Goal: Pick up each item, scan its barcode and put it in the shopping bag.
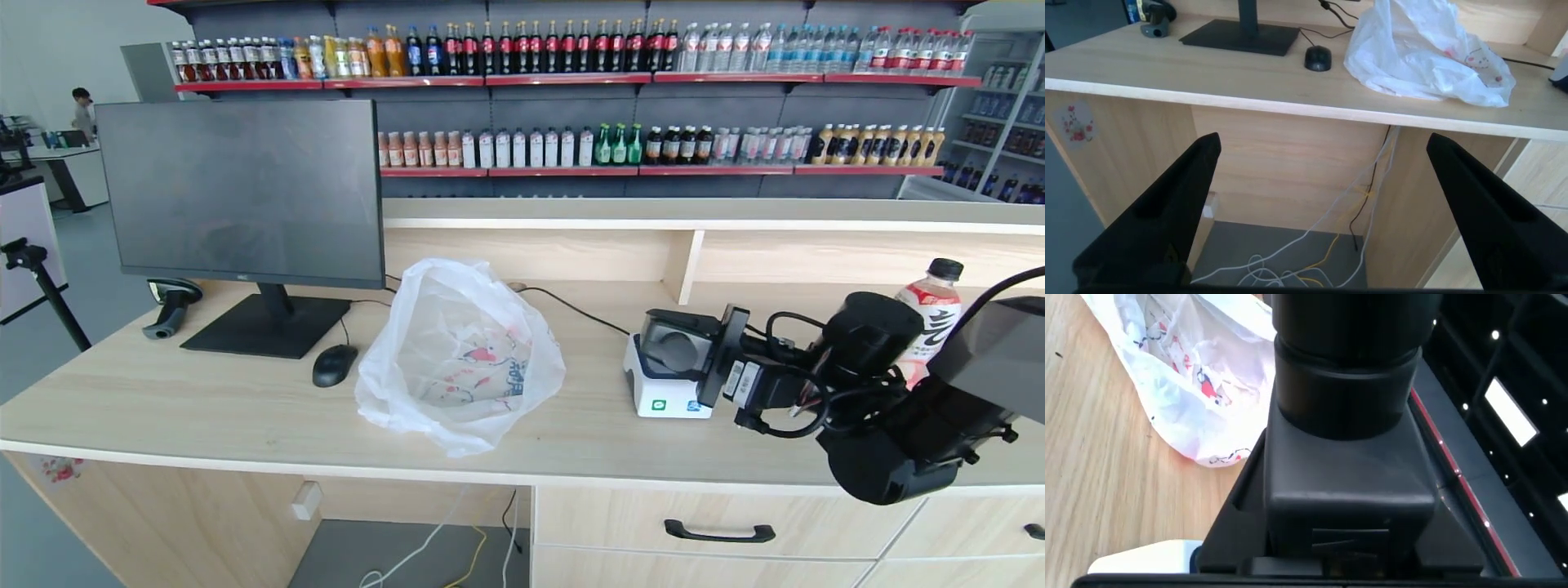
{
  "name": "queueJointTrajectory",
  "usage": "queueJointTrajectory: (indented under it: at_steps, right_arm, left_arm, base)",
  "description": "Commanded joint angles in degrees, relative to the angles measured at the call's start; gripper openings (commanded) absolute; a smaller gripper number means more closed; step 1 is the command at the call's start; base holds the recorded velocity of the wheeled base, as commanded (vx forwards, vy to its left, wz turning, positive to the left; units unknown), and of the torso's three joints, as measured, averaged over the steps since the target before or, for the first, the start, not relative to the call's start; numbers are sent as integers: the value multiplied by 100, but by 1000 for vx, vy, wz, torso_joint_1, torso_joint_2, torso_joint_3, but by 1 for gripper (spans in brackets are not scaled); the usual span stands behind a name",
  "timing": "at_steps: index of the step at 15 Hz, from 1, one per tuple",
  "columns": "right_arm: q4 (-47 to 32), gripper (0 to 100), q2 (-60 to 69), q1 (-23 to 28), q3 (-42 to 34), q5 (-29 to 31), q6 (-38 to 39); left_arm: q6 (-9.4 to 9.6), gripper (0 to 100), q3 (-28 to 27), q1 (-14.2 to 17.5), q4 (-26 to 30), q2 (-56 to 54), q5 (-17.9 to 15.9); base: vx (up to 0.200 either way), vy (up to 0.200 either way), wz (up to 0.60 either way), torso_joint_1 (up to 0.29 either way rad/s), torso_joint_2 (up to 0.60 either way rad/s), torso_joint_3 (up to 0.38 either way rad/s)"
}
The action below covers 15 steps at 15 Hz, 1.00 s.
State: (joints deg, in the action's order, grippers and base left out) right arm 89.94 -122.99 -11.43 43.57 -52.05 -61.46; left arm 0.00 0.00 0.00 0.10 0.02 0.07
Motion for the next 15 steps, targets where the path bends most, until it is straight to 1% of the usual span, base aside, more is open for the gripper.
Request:
queueJointTrajectory:
  at_steps: [1, 3, 6, 11, 15]
  right_arm:
    - [6, 0, -190, 45, 46, -77, 3]
    - [6, 0, -366, 54, 380, -393, -146]
    - [6, 0, -594, 36, 539, -411, -146]
    - [6, 0, -638, 89, 591, -428, -164]
    - [6, 0, -691, 229, 574, -428, -190]
  left_arm:
    - [0, 100, 0, 0, -1, -2, 1]
    - [0, 100, 0, 0, -1, -2, 1]
    - [-9, 100, 0, 0, -1, -2, 1]
    - [0, 100, 0, 0, -1, -2, 1]
    - [0, 100, 0, 0, -1, -2, 1]
  base:
    - [0, 0, 0, 0, 0, 0]
    - [0, 0, 0, 0, 0, 0]
    - [0, 0, 0, 0, 0, 0]
    - [0, 0, 0, 0, 0, 0]
    - [0, 0, 0, 0, 0, 0]
